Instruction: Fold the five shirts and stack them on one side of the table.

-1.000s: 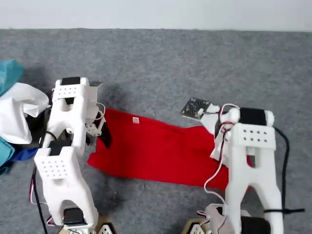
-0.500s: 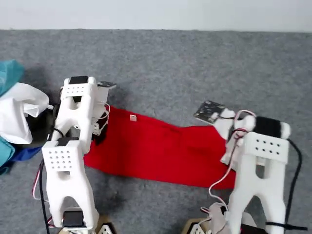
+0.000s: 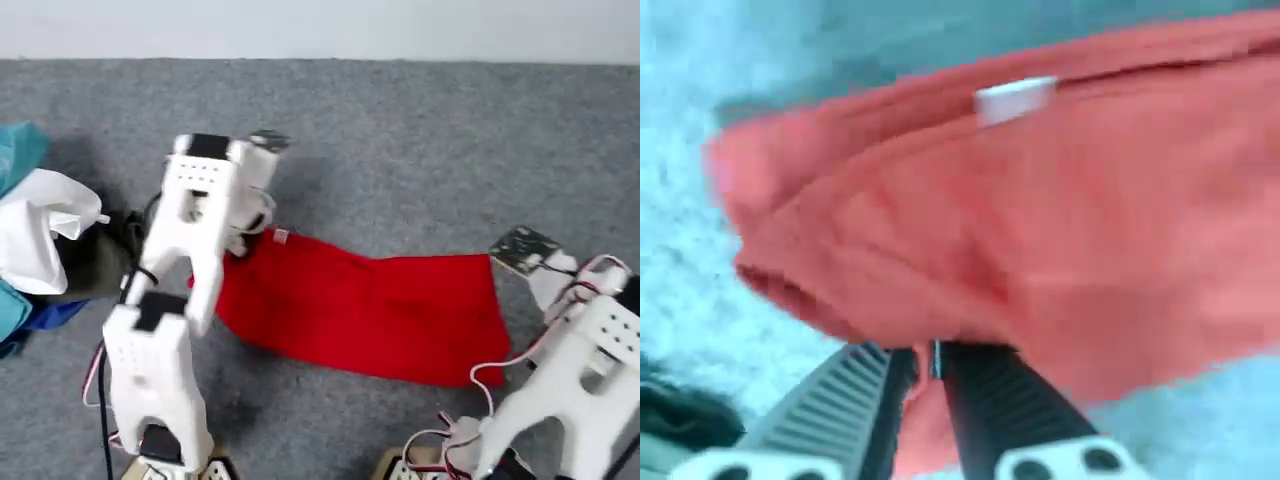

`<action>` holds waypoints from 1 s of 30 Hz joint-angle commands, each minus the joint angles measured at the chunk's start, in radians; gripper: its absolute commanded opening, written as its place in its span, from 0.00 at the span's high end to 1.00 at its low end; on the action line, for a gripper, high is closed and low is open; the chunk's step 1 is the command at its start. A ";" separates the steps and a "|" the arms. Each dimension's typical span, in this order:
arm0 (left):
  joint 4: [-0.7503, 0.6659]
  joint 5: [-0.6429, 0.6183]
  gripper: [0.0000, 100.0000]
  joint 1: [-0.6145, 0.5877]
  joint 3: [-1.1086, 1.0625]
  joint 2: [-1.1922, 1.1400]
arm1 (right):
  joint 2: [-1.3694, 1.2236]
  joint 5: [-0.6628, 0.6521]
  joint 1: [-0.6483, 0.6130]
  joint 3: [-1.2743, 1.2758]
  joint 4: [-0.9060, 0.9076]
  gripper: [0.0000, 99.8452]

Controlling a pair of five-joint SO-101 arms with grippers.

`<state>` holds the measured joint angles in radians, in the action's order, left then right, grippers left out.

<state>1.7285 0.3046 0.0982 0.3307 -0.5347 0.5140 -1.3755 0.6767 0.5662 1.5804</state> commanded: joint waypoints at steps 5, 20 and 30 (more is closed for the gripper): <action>0.029 0.006 0.99 0.485 -0.131 0.365 | 0.018 -0.025 0.168 -0.003 -0.062 0.88; 0.029 -0.051 0.99 0.773 0.564 -0.058 | 0.016 -0.261 0.415 -0.002 -0.064 0.88; 0.029 -0.135 0.96 0.845 0.642 -0.140 | 0.018 -0.261 0.418 -0.002 -0.064 0.88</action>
<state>1.7315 0.1880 0.9083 0.9383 -0.6851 0.5140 -1.6195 1.0863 0.5677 1.5282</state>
